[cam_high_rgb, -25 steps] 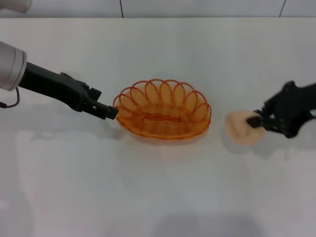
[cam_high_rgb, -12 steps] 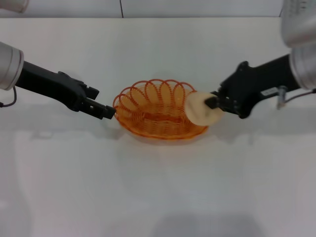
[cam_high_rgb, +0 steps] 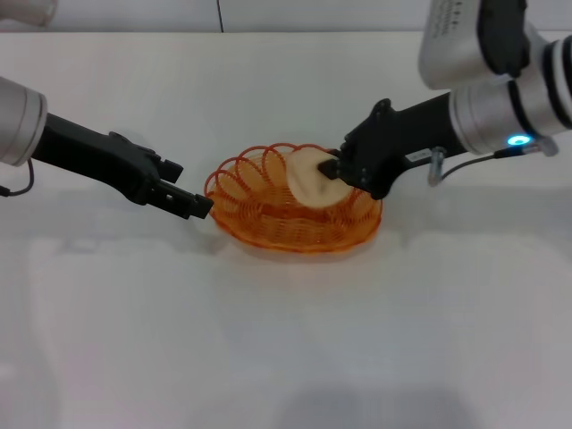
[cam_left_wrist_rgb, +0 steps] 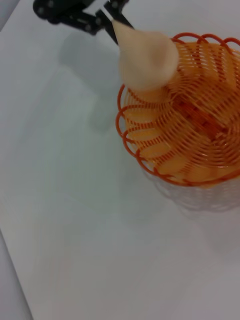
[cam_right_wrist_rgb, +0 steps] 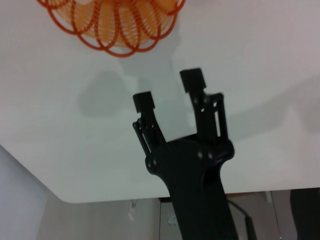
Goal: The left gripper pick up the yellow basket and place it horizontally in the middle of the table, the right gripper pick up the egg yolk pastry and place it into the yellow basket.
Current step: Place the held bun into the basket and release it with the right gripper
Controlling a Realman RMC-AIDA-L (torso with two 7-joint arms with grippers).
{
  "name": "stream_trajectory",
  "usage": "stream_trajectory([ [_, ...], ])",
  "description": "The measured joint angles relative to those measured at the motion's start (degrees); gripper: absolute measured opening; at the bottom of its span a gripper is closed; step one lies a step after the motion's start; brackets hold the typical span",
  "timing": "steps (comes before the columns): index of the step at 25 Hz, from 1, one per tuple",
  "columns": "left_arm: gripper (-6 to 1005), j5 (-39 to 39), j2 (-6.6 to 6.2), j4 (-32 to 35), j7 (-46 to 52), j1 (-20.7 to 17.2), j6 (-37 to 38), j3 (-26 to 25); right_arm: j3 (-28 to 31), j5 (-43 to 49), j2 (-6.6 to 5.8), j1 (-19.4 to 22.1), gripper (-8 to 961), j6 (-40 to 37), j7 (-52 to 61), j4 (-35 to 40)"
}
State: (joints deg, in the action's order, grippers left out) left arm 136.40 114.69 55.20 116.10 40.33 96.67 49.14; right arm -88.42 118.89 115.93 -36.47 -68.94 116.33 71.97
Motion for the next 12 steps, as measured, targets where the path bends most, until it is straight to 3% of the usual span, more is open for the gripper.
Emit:
stream_trajectory([
  [12, 876, 0.0, 0.26, 0.0, 0.0, -0.2, -0.3, 0.1, -4.7, -1.3, -0.01, -0.7, 35, 7.2, -0.5, -2.9],
])
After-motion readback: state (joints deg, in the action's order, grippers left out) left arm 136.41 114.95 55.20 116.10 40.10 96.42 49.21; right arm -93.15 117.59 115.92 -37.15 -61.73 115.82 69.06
